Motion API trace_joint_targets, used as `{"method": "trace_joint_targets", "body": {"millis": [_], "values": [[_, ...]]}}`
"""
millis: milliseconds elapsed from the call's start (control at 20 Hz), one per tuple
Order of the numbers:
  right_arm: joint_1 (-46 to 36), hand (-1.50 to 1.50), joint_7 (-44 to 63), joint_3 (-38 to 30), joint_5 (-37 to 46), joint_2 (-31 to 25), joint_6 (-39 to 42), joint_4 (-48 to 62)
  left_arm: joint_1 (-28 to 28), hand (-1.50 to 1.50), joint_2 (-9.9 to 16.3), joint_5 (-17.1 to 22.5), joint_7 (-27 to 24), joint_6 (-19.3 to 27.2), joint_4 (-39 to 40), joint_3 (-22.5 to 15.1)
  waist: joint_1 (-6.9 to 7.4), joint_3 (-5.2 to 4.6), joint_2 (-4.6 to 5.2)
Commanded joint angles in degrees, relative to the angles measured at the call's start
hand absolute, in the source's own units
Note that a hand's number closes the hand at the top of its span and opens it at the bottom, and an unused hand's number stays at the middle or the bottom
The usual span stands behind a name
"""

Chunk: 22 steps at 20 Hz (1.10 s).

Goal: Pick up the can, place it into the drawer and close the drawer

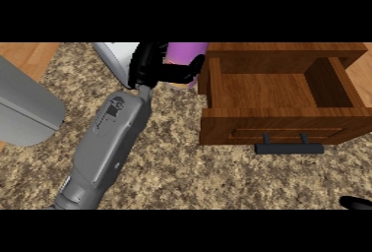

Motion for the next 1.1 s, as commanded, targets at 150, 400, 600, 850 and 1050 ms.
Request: {"method": "trace_joint_targets", "body": {"millis": [150,400,600,850,1050], "values": [[1.2,-1.5,-1.6,1.8,1.4,1.3,0.6,-0.8,-13.1,1.5,-0.2,-1.4,10.7,4.7,1.1,-0.9,-0.58,0.01,0.26],[-1.4,-1.5,3.4,2.1,1.4,0.2,-1.1,-2.3,-20.1,1.5,-0.2,0.6,13.4,8.1,4.8,-2.7,-0.81,-0.01,0.29],[-1.8,-1.5,-1.4,-2.3,-2.7,-1.8,1.3,2.4,-27.5,1.5,-0.2,2.4,10.0,9.3,15.5,-2.1,-1.88,0.05,0.65],[-5.4,-1.5,1.4,-1.4,-1.2,-2.5,-0.5,3.1,-32.7,1.5,-0.2,5.6,11.7,11.6,20.2,-6.4,-1.97,0.05,0.65],[-4.2,-1.5,1.6,-1.6,-2.1,-2.3,-0.1,1.7,-36.1,1.5,-0.2,8.7,10.1,12.4,25.2,-8.7,-2.75,0.07,0.75]]}}
